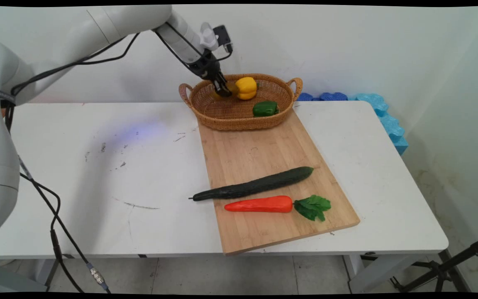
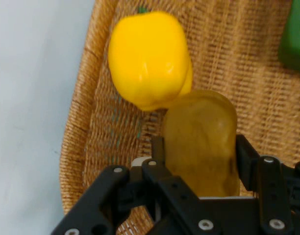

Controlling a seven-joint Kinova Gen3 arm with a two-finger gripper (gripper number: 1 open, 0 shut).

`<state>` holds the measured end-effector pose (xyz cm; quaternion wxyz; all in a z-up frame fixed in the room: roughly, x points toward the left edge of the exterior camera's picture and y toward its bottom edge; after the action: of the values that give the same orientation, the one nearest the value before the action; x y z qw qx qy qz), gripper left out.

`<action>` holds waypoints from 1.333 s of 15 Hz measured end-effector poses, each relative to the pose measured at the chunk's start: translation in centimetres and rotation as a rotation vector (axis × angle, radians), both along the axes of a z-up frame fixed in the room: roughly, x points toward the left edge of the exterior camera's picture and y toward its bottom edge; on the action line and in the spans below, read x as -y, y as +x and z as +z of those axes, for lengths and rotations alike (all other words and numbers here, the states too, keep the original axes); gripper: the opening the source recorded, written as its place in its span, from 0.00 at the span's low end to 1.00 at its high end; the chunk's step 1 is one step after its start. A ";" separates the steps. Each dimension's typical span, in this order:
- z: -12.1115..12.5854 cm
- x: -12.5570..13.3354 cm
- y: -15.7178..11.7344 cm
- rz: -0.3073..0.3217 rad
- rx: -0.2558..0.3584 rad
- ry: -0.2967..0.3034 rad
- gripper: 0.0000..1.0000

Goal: Place the picked object on the cutting board

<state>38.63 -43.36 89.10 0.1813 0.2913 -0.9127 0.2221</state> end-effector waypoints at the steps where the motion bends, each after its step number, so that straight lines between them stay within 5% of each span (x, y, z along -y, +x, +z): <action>1: 0.7 -0.5 -0.4 0.008 -0.009 -0.008 0.00; 10: 4.5 -6.7 -6.2 0.095 -0.127 -0.010 0.00; 20: 2.3 -12.9 -13.2 0.218 -0.243 0.103 0.00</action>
<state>25.46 -30.46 91.42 0.2499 0.4222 -0.8572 0.1568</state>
